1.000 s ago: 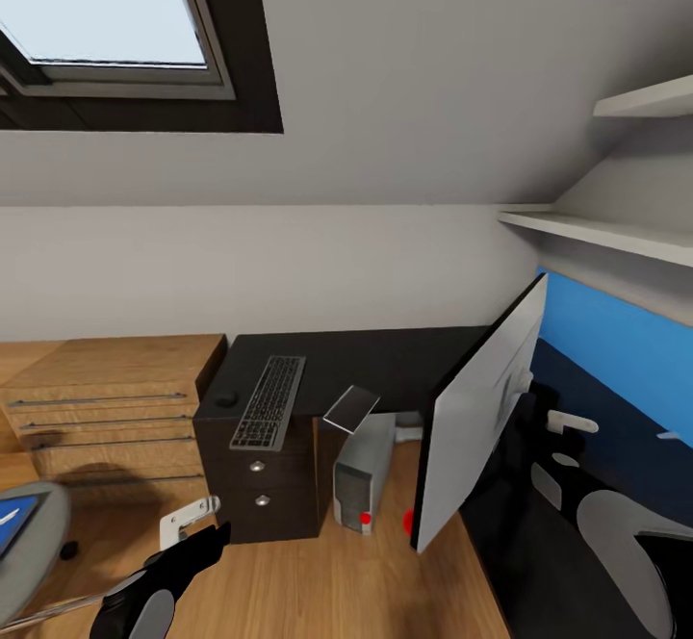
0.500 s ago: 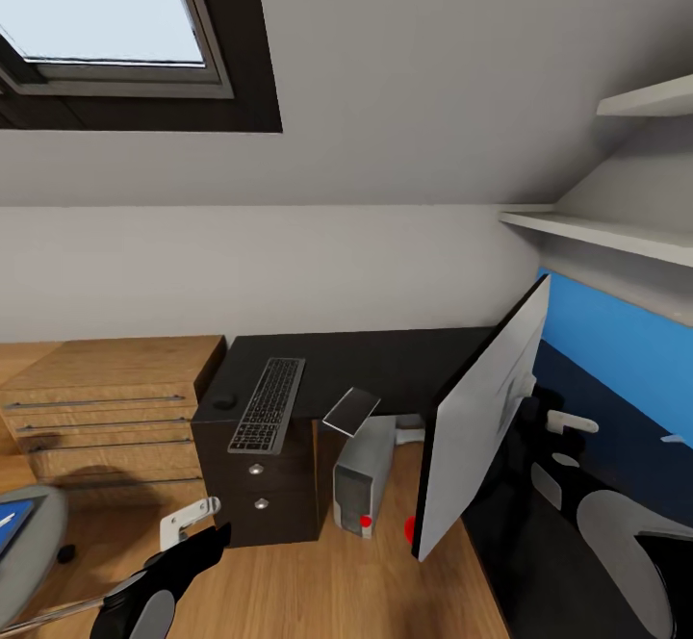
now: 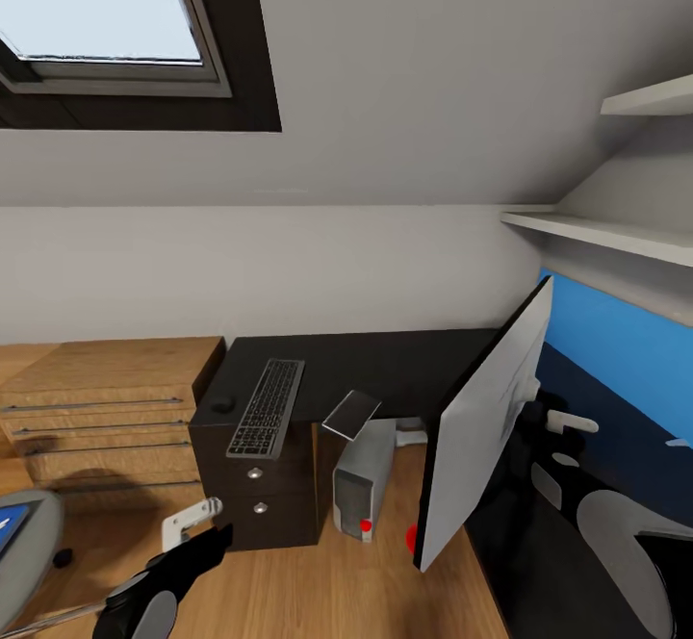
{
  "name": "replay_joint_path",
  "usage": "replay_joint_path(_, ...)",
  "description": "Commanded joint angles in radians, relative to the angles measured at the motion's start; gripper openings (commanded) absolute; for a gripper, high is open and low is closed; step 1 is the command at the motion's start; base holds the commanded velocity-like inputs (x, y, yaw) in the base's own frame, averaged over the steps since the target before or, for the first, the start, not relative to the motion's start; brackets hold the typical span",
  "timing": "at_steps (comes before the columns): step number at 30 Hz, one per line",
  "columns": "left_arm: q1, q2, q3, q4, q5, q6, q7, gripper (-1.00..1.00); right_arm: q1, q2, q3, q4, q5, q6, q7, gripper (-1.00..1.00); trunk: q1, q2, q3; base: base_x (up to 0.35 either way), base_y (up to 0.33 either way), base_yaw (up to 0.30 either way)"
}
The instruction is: In the bedroom, organize the workspace by keeping the computer under the desk, ensuring the monitor is on the desk, placing the keyboard on the desk next to the monitor, placing the mouse on the desk next to the keyboard, moving the folder from the swivel chair onto the desk next to the mouse, stacking the notebook on top of the folder with the pen on top of the notebook, and positioning the swivel chair next to the desk.
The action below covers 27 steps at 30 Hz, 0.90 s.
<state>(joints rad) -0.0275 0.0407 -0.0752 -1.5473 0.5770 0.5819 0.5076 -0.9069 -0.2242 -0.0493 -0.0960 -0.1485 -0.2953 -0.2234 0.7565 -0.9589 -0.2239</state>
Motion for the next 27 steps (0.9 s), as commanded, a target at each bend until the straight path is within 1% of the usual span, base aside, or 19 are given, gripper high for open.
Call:
replay_joint_path(1,-0.001,0.001,-0.007,0.002,0.010,0.000,0.011,1.00,-0.001,0.000,-0.004,0.001,-0.005,-0.005,0.002,1.00,0.000,-0.001,-0.001,0.010,0.000,0.000)
replay_joint_path(5,-0.001,0.001,-0.014,0.007,0.009,0.000,0.011,1.00,-0.001,0.000,-0.004,0.000,-0.005,-0.005,0.002,1.00,0.000,-0.001,-0.001,0.005,0.000,0.000)
replay_joint_path(14,-0.001,0.001,-0.015,0.009,0.009,0.000,0.010,1.00,-0.001,-0.001,-0.006,0.000,-0.005,0.001,-0.002,1.00,0.000,-0.001,-0.001,0.000,0.000,0.000)
replay_joint_path(17,-0.001,0.001,-0.015,0.009,0.008,0.000,0.010,1.00,-0.001,-0.013,-0.006,0.001,-0.005,0.008,-0.038,1.00,0.000,-0.001,-0.001,0.000,0.000,0.000)
replay_joint_path(27,-0.001,0.001,-0.015,0.009,0.008,-0.001,0.010,1.00,-0.001,-0.017,-0.004,-0.001,-0.005,0.025,-0.060,1.00,0.000,-0.001,-0.001,0.000,0.000,0.000)
